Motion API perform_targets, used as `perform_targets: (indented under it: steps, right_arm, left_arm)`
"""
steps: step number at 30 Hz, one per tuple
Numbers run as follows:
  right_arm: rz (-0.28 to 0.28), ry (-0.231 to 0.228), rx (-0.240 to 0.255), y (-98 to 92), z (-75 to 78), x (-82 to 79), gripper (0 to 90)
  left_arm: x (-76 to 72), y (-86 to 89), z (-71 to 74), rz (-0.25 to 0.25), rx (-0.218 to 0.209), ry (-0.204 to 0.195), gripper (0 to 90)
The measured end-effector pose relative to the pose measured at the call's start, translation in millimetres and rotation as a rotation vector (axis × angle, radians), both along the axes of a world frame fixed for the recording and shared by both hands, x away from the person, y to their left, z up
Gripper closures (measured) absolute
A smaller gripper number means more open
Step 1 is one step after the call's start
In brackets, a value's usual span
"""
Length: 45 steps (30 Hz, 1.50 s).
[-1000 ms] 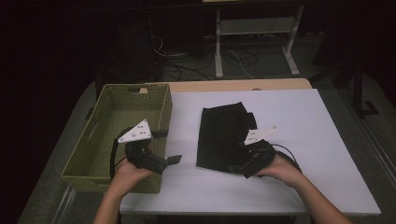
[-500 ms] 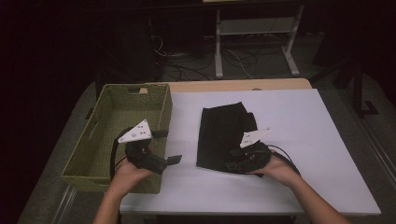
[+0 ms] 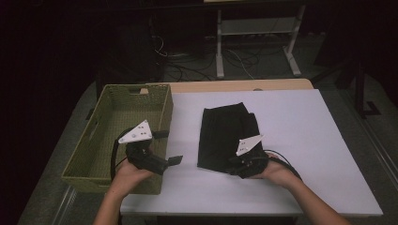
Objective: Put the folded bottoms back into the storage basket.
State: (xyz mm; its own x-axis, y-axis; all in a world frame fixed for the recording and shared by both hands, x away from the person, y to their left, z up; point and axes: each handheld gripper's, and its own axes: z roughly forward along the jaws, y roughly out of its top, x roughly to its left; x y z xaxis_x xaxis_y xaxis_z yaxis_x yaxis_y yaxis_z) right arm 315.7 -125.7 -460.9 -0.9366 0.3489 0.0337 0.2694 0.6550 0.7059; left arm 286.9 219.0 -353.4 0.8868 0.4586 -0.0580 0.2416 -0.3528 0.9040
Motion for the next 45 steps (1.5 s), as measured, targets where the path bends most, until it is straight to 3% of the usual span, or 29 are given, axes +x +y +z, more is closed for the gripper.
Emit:
perform_targets:
  steps: [4, 6, 11, 21, 34, 45]
  right_arm:
    - [0.006, -0.024, -0.016, 1.6, -2.7, -2.1, 52.5]
    - [0.016, -0.067, -0.046, 3.8, -3.5, -5.4, 53.9]
    - [0.023, -0.094, -0.063, 4.8, -3.7, -7.1, 55.1]
    - [-0.009, -0.130, -0.074, 4.9, -3.8, -6.6, 81.6]
    - [0.007, -0.088, -0.046, 0.4, 0.1, -2.8, 85.9]
    - [0.034, -0.066, -0.018, -8.7, 10.3, -13.4, 85.9]
  left_arm:
    - [0.0, 0.0, 0.0, -0.001, 0.001, 0.000, 0.2]
    - [-0.1, -0.1, 0.0, 0.001, 0.001, -0.001, 0.2]
    - [-0.1, -0.1, 0.0, 0.001, 0.001, -0.001, 0.2]
    - [0.1, -0.4, -0.1, 0.003, 0.005, 0.000, 0.2]
    - [0.3, -0.2, -0.1, 0.002, 0.003, 0.001, 0.3]
    - [0.0, -0.1, 0.0, 0.003, 0.003, -0.001, 0.3]
